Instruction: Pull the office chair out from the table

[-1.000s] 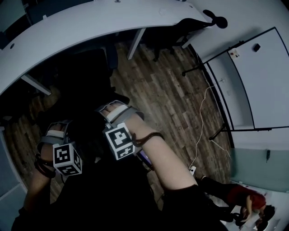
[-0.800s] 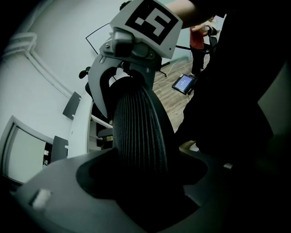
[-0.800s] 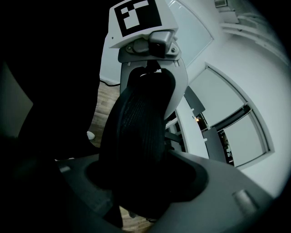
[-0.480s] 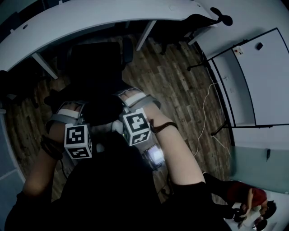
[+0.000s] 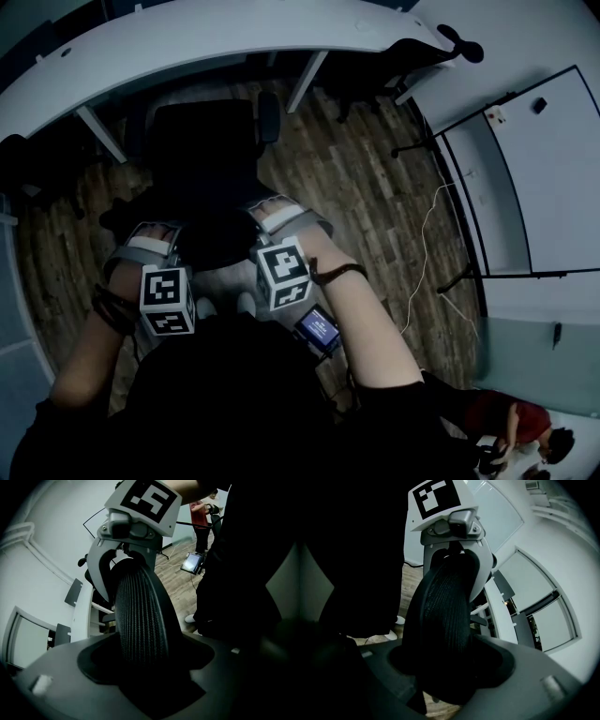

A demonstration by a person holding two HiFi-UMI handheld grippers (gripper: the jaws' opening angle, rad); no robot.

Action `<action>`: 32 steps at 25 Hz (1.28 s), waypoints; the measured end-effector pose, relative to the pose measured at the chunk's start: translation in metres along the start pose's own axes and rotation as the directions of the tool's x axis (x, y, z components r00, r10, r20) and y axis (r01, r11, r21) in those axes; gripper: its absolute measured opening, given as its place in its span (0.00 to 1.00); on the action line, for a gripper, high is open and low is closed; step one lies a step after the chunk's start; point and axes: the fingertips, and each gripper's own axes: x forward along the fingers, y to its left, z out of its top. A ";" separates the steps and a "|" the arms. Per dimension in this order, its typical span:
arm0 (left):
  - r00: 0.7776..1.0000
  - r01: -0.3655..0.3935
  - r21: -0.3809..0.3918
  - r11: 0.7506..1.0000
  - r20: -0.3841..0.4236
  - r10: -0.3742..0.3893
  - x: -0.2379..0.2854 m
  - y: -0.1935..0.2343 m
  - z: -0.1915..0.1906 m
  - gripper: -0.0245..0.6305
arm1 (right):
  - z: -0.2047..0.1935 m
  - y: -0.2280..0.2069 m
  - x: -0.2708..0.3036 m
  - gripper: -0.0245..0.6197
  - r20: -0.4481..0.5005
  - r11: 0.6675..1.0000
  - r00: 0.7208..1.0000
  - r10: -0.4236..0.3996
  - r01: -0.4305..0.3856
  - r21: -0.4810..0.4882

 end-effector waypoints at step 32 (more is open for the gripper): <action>0.581 0.126 -0.849 0.513 0.482 0.656 -0.185 0.071 0.077 0.04 | 0.058 -0.082 -0.224 0.04 0.503 0.614 0.645 -0.576 -0.065 0.786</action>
